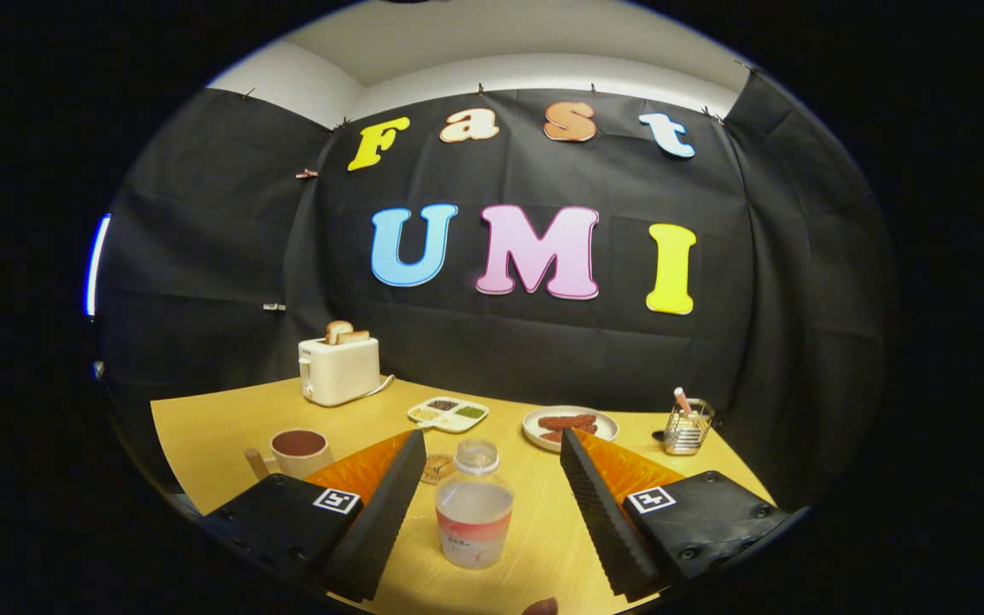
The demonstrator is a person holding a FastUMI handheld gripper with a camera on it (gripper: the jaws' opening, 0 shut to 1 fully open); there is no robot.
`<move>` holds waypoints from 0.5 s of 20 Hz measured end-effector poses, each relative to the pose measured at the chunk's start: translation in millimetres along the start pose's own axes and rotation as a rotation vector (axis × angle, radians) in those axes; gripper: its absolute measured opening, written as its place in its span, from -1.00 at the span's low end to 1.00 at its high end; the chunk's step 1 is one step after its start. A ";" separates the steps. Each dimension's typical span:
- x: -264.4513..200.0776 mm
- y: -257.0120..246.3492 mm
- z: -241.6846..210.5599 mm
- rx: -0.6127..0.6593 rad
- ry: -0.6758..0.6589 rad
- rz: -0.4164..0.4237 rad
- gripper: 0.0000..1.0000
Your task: Take the bottle from table, then pour the juice into the cup, finally place the bottle on the coaster
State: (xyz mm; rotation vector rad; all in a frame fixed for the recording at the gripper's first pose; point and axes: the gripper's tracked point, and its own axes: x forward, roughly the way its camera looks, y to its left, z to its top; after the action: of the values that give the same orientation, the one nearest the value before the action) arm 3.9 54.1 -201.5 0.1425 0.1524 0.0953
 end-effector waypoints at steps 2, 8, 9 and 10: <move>4.7 1.4 -22.6 0.010 0.010 -0.004 0.94; 15.9 5.8 -72.6 0.029 0.038 -0.030 0.94; 18.8 3.9 -78.0 0.031 0.041 -0.042 0.94; 22.2 4.1 -81.7 0.033 0.042 -0.048 0.94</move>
State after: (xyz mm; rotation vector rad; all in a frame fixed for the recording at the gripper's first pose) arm 12.4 71.5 -284.0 0.1698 0.1991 0.0480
